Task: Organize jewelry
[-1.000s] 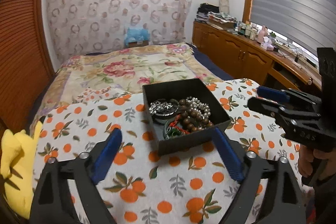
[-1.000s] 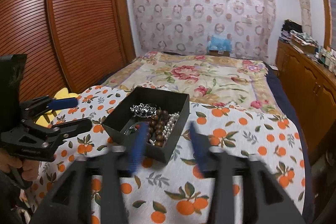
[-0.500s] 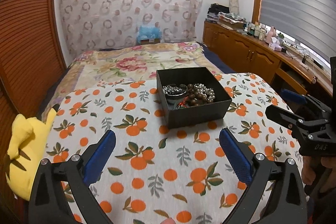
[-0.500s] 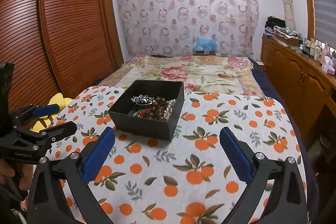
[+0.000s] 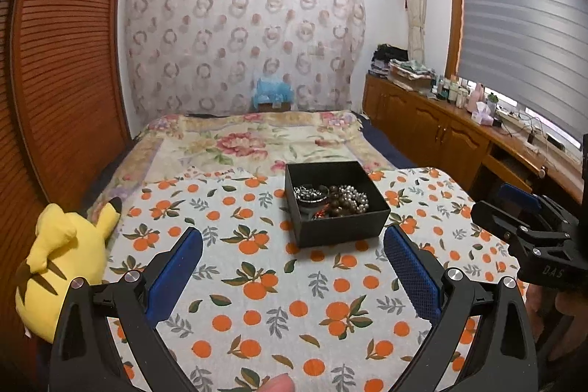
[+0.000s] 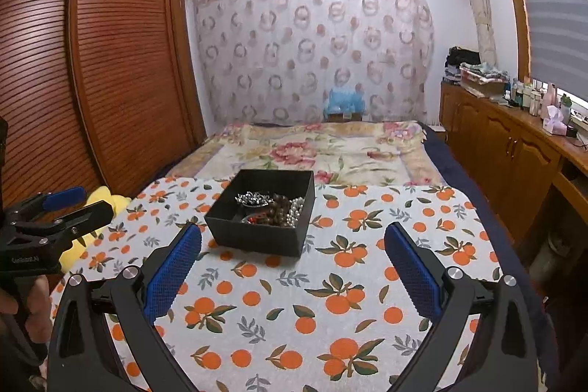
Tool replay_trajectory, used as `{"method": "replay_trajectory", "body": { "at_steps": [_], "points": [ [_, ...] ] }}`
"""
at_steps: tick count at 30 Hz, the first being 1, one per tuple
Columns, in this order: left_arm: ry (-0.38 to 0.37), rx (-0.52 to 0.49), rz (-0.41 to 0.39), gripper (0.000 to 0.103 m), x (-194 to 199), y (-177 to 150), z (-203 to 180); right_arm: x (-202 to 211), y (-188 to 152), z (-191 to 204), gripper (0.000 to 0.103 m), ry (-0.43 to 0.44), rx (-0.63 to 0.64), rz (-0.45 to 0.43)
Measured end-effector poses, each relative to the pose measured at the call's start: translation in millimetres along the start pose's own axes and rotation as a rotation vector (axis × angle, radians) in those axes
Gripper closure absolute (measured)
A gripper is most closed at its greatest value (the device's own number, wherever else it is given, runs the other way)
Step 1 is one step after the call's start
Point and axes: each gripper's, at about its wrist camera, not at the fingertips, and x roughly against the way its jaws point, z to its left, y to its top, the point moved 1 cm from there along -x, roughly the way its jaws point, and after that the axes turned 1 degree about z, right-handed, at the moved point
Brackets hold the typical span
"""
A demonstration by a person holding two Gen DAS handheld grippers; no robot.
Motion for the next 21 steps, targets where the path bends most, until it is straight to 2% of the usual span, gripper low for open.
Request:
{"method": "replay_trajectory", "body": {
  "at_steps": [3, 21],
  "points": [
    [0.028, -0.01, -0.005, 0.008, 3.8, 0.3, -1.4, 4.9, 1.4, 1.2, 0.003, -0.005, 0.002, -0.01],
    [0.034, -0.008, -0.008, 0.008, 6.3, -2.2, 0.3, 8.1, 0.7, 2.1, 0.003, -0.008, 0.005, -0.016]
  ]
}}
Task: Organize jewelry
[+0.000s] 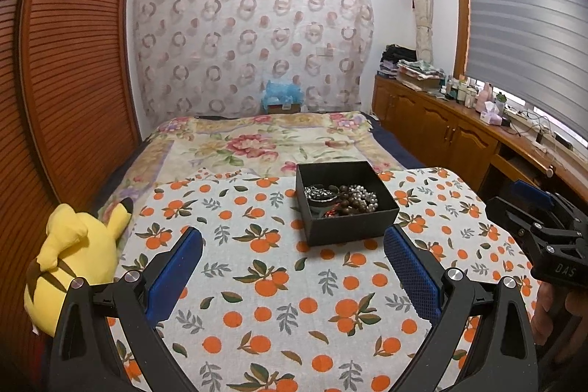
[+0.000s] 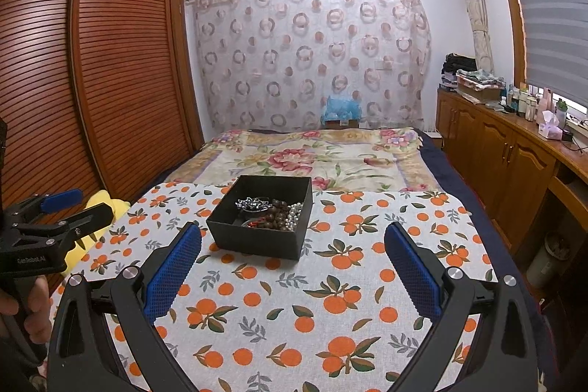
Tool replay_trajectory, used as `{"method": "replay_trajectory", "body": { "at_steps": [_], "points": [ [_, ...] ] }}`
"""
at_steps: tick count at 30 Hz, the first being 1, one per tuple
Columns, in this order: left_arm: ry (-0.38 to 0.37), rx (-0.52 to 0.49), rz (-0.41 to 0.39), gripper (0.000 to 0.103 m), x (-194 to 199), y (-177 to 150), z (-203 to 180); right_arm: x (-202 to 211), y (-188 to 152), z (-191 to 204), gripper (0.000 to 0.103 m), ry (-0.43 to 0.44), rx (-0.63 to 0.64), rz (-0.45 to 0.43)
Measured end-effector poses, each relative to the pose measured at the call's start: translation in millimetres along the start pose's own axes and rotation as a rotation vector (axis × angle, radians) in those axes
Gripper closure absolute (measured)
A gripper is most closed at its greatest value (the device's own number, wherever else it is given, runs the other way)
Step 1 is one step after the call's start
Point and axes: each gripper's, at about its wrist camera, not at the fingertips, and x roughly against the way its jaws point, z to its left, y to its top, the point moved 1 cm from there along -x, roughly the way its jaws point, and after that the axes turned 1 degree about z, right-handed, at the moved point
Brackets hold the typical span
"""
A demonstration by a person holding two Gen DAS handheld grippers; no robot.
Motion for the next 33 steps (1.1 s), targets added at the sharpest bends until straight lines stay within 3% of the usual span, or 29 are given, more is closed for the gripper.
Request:
{"method": "replay_trajectory", "body": {
  "at_steps": [33],
  "points": [
    [-0.002, 0.001, 0.0, 0.008, 0.5, -0.4, 1.7, 0.1, -0.2, -0.1, 0.003, 0.0, 0.0, 0.0]
  ]
}}
